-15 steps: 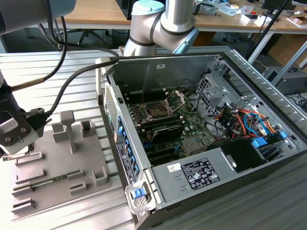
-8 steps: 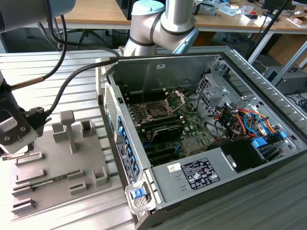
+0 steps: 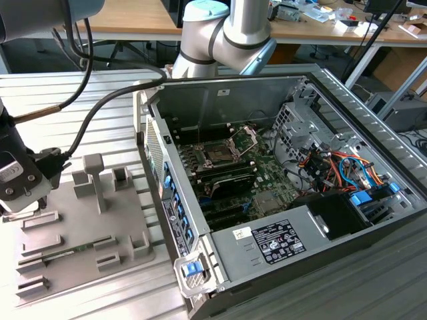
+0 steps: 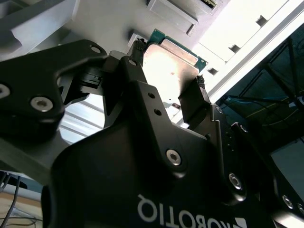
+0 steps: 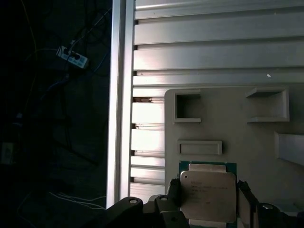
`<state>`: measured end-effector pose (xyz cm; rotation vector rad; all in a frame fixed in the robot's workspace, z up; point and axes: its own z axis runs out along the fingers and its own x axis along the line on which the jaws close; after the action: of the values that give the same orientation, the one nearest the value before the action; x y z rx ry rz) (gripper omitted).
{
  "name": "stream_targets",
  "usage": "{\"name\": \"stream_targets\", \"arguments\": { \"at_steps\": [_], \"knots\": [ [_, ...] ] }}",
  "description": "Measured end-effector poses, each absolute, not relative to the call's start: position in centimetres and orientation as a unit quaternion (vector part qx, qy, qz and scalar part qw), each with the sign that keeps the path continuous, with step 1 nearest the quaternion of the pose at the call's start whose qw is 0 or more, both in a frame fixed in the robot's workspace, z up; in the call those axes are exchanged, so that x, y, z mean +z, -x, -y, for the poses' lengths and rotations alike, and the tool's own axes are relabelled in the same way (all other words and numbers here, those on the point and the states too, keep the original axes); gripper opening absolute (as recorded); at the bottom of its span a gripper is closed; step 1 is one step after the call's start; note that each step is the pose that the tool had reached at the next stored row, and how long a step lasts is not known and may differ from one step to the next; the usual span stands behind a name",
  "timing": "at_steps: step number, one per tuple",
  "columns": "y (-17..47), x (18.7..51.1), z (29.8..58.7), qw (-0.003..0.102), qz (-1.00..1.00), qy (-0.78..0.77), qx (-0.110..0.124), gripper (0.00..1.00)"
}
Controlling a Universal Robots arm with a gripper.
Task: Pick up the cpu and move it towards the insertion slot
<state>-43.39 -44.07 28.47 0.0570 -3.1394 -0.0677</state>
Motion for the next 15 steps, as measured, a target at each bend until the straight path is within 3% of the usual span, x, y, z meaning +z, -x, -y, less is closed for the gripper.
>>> {"name": "stream_targets", "arguments": {
  "at_steps": [15],
  "knots": [
    [43.39,28.97,44.07,0.000,1.000,-0.018,-0.022,0.55]
  ]
}}
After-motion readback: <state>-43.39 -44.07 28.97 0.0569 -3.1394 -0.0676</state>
